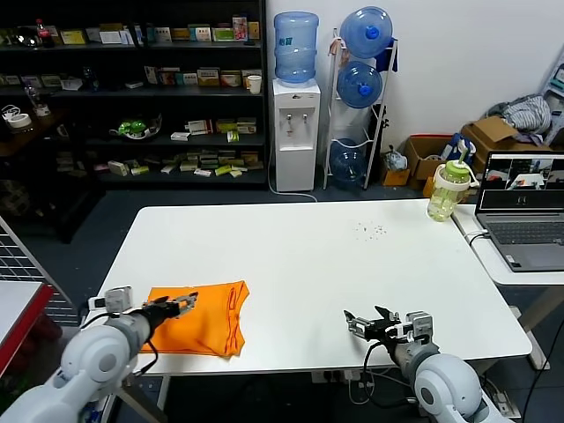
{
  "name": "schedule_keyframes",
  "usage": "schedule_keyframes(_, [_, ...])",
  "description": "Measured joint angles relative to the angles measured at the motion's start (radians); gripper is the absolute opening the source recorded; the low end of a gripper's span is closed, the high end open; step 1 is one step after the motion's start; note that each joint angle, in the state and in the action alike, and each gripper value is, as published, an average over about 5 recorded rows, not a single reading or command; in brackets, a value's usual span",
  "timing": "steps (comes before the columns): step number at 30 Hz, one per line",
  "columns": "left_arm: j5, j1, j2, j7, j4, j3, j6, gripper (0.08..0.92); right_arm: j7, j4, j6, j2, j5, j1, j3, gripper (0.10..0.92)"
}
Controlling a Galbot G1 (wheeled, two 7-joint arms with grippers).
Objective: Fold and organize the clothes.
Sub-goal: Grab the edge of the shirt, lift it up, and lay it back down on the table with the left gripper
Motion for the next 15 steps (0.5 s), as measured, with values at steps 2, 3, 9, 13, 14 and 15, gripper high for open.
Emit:
schedule_keyframes(2, [0.01,0.006,0.036,0.069,0.051,-0.021,0.006,0.816,-0.001,0.0,0.0,0.001,0.0,-0.001,0.001,0.823])
schedule_keyframes(3, [0.015,0.009,0.053,0.106,0.078,-0.029,0.01,0.82,-0.001,0.0,0.001,0.001,0.0,-0.002,0.001,0.823])
schedule_keyframes(9, [0.044,0.011,0.125,0.302,0.202,-0.052,0.032,0.823,-0.001,0.001,0.001,0.0,0.0,-0.008,0.01,0.823])
schedule_keyframes(13, [0.061,0.005,0.145,0.385,0.247,-0.049,0.042,0.823,-0.001,0.004,0.001,-0.004,0.002,-0.015,0.018,0.823])
schedule_keyframes(14, [0.065,0.003,0.147,0.401,0.256,-0.047,0.044,0.823,-0.001,0.004,0.001,-0.004,0.002,-0.016,0.02,0.823])
schedule_keyframes(15, [0.069,0.001,0.15,0.415,0.265,-0.044,0.045,0.823,-0.002,0.004,0.001,-0.005,0.002,-0.018,0.022,0.823])
